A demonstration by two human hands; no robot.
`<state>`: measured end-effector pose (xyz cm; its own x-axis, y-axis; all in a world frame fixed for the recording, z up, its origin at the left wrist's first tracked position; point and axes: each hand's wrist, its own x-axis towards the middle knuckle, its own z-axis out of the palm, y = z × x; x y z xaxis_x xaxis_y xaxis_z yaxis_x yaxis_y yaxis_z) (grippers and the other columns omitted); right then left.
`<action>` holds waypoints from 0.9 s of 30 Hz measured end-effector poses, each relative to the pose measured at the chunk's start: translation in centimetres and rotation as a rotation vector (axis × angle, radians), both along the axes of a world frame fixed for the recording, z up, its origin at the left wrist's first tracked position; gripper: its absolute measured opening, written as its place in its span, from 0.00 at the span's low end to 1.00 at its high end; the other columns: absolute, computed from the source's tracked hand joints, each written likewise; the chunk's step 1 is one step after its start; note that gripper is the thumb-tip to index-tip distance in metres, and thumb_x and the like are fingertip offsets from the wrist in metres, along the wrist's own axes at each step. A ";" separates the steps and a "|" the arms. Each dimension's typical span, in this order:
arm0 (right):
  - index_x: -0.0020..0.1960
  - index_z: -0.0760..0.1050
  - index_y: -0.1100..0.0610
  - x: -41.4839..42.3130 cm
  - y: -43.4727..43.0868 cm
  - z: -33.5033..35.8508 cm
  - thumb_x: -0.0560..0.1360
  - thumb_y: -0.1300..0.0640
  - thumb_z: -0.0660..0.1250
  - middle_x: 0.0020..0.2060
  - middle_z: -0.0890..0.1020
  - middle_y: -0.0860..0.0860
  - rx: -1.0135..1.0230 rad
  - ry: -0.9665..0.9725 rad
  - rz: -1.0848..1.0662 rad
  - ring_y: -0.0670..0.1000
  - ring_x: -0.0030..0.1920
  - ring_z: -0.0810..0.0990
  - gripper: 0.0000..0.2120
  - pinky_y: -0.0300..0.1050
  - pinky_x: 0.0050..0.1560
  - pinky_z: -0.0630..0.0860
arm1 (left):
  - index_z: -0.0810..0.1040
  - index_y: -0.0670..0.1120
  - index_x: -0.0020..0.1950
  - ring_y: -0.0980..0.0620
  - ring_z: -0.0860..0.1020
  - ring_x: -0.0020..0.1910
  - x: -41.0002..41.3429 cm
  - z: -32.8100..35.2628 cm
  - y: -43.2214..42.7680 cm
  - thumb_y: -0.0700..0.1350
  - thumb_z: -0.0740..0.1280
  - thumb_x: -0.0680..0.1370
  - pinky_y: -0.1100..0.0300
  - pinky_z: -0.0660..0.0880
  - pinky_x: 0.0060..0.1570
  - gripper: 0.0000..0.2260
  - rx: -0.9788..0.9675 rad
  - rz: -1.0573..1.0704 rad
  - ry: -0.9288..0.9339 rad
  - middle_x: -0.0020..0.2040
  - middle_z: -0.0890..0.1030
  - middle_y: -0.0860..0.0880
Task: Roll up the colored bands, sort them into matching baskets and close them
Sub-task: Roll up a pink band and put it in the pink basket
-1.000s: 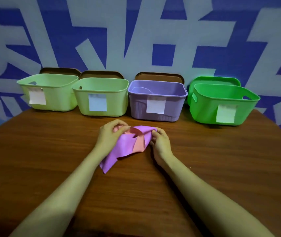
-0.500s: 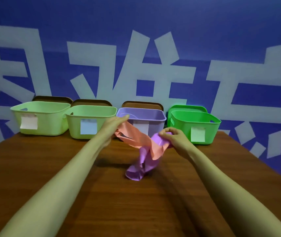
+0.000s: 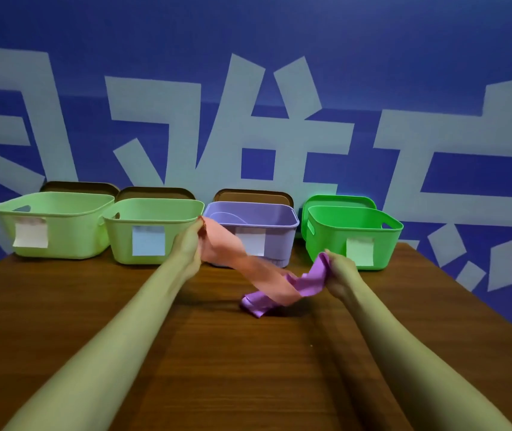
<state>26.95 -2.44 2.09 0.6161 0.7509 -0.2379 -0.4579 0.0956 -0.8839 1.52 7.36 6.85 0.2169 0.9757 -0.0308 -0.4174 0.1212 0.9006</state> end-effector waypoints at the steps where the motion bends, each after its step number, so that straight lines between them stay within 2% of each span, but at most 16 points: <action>1: 0.45 0.71 0.66 -0.1 0.1 -0.5 0.81 0.63 0.58 0.42 0.75 0.58 -0.050 -0.060 0.009 0.53 0.43 0.75 0.08 0.55 0.58 0.73 | 0.79 0.42 0.53 0.51 0.78 0.46 0.6 0.0 0.1 0.45 0.60 0.81 0.60 0.74 0.47 0.10 0.012 0.006 0.025 0.48 0.83 0.48; 3: 0.40 0.70 0.64 -0.3 0.2 -0.8 0.80 0.63 0.58 0.37 0.72 0.58 -0.100 -0.144 -0.012 0.52 0.36 0.70 0.11 0.48 0.44 0.71 | 0.77 0.45 0.38 0.55 0.76 0.31 1.5 0.5 0.0 0.45 0.61 0.80 0.65 0.72 0.34 0.13 0.043 -0.033 0.084 0.30 0.81 0.52; 4: 0.40 0.69 0.66 -0.3 0.2 -0.7 0.80 0.62 0.58 0.35 0.69 0.57 -0.099 -0.148 -0.038 0.51 0.34 0.68 0.12 0.46 0.41 0.69 | 0.75 0.45 0.35 0.56 0.73 0.27 2.0 0.8 -0.1 0.46 0.62 0.80 0.66 0.70 0.29 0.14 0.066 -0.057 0.096 0.27 0.78 0.53; 5: 0.41 0.70 0.66 -0.2 0.4 -0.4 0.81 0.60 0.58 0.34 0.69 0.56 -0.069 -0.107 -0.065 0.51 0.35 0.68 0.12 0.47 0.42 0.68 | 0.75 0.46 0.35 0.57 0.71 0.26 2.4 1.2 -0.3 0.47 0.62 0.80 0.66 0.67 0.28 0.14 0.085 -0.083 0.094 0.27 0.77 0.52; 7: 0.43 0.72 0.61 -0.2 0.3 0.5 0.81 0.56 0.59 0.35 0.71 0.55 0.059 0.056 -0.070 0.51 0.36 0.70 0.12 0.50 0.45 0.71 | 0.76 0.49 0.38 0.57 0.69 0.26 3.2 2.1 -0.9 0.49 0.62 0.80 0.65 0.63 0.28 0.12 0.154 -0.147 0.157 0.31 0.75 0.52; 9: 0.44 0.73 0.59 -0.7 0.1 1.8 0.81 0.56 0.60 0.36 0.72 0.54 0.182 0.144 -0.005 0.50 0.36 0.72 0.10 0.48 0.39 0.74 | 0.77 0.50 0.40 0.57 0.71 0.29 3.9 2.3 -1.7 0.51 0.62 0.80 0.63 0.65 0.30 0.10 0.295 -0.212 0.431 0.33 0.76 0.52; 11: 0.46 0.75 0.61 -1.8 0.4 2.9 0.80 0.61 0.60 0.36 0.74 0.55 0.231 0.104 0.084 0.49 0.35 0.73 0.07 0.44 0.33 0.77 | 0.77 0.49 0.46 0.55 0.73 0.33 4.8 1.2 -2.3 0.47 0.66 0.78 0.62 0.69 0.32 0.04 0.465 -0.345 0.688 0.38 0.76 0.50; 12: 0.46 0.75 0.62 -2.5 0.8 3.5 0.80 0.63 0.60 0.35 0.75 0.56 0.241 0.071 0.116 0.49 0.34 0.74 0.07 0.42 0.33 0.78 | 0.76 0.48 0.51 0.54 0.74 0.35 5.2 0.3 -2.6 0.45 0.68 0.76 0.62 0.71 0.33 0.05 0.504 -0.449 0.764 0.40 0.76 0.49; 13: 0.45 0.75 0.63 -3.1 1.2 4.1 0.79 0.64 0.60 0.35 0.75 0.56 0.260 0.061 0.136 0.50 0.34 0.75 0.07 0.43 0.34 0.79 | 0.74 0.48 0.55 0.53 0.75 0.36 5.6 -0.8 -2.8 0.44 0.70 0.75 0.62 0.73 0.35 0.11 0.495 -0.559 0.813 0.41 0.76 0.49; 15: 0.44 0.74 0.62 -3.9 1.9 5.5 0.79 0.64 0.61 0.34 0.75 0.57 0.325 0.119 0.122 0.51 0.33 0.75 0.06 0.46 0.36 0.80 | 0.73 0.47 0.61 0.53 0.78 0.39 6.0 -3.0 -3.0 0.43 0.71 0.73 0.61 0.75 0.39 0.17 0.473 -0.700 0.896 0.44 0.78 0.50; 17: 0.46 0.74 0.62 -3.9 2.5 6.8 0.79 0.63 0.62 0.34 0.75 0.56 0.399 0.163 0.064 0.50 0.32 0.76 0.05 0.47 0.43 0.81 | 0.73 0.47 0.63 0.56 0.77 0.37 6.3 -4.9 -2.9 0.42 0.68 0.74 0.62 0.75 0.36 0.17 0.535 -0.675 0.982 0.46 0.79 0.50; 19: 0.49 0.74 0.61 -3.5 3.0 7.6 0.80 0.63 0.61 0.39 0.75 0.56 0.460 0.164 0.017 0.50 0.35 0.76 0.04 0.49 0.51 0.80 | 0.73 0.48 0.64 0.55 0.77 0.37 6.0 -6.0 -2.9 0.44 0.66 0.75 0.65 0.73 0.30 0.17 0.502 -0.614 1.005 0.49 0.79 0.49; 21: 0.51 0.75 0.60 -3.1 3.2 8.1 0.80 0.64 0.60 0.44 0.76 0.55 0.521 0.194 -0.032 0.49 0.39 0.75 0.05 0.44 0.45 0.80 | 0.71 0.47 0.63 0.55 0.77 0.39 5.4 -6.8 -2.3 0.42 0.66 0.75 0.63 0.76 0.33 0.17 0.505 -0.613 1.089 0.52 0.78 0.49; 23: 0.50 0.75 0.60 -2.8 2.9 8.6 0.80 0.63 0.60 0.41 0.76 0.54 0.589 0.253 -0.072 0.48 0.37 0.76 0.05 0.41 0.37 0.80 | 0.71 0.48 0.62 0.54 0.75 0.40 4.4 -7.4 -2.0 0.41 0.66 0.75 0.59 0.78 0.40 0.16 0.519 -0.679 1.267 0.52 0.77 0.48; 25: 0.45 0.74 0.59 -2.3 2.4 9.3 0.80 0.62 0.61 0.36 0.76 0.53 0.645 0.301 -0.108 0.48 0.34 0.76 0.06 0.41 0.33 0.79 | 0.72 0.46 0.63 0.53 0.77 0.35 3.6 -8.1 -1.5 0.41 0.63 0.77 0.61 0.76 0.34 0.15 0.451 -0.651 1.328 0.47 0.78 0.47; 27: 0.45 0.74 0.58 -1.7 2.2 9.9 0.79 0.62 0.63 0.38 0.75 0.53 0.686 0.323 -0.117 0.49 0.37 0.74 0.04 0.43 0.39 0.78 | 0.76 0.43 0.57 0.52 0.76 0.29 3.3 -8.1 -1.0 0.41 0.60 0.79 0.62 0.71 0.26 0.09 0.389 -0.493 1.277 0.38 0.78 0.47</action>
<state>25.23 -0.26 12.00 0.6798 0.7294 0.0759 -0.6363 0.6381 -0.4334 4.82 6.39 -1.25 0.5592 0.8013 -0.2124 0.7054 -0.3253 0.6297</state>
